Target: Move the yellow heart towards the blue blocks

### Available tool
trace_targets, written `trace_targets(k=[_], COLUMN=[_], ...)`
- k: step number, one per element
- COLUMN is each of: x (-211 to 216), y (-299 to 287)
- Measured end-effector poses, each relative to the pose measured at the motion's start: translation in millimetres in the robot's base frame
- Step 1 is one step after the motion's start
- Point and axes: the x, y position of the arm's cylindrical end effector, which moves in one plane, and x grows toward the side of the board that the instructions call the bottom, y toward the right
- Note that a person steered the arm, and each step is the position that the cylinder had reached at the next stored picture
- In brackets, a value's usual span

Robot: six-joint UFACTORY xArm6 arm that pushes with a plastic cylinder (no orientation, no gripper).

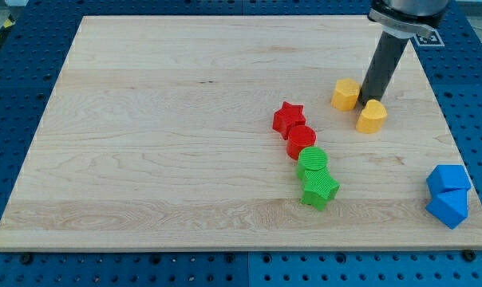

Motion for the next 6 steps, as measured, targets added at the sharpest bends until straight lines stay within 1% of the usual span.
trace_targets(k=[2, 3, 5, 6], x=[-2.9, -2.9, -3.0, 12.2], y=[-23.3, -24.2, -54.4, -42.4])
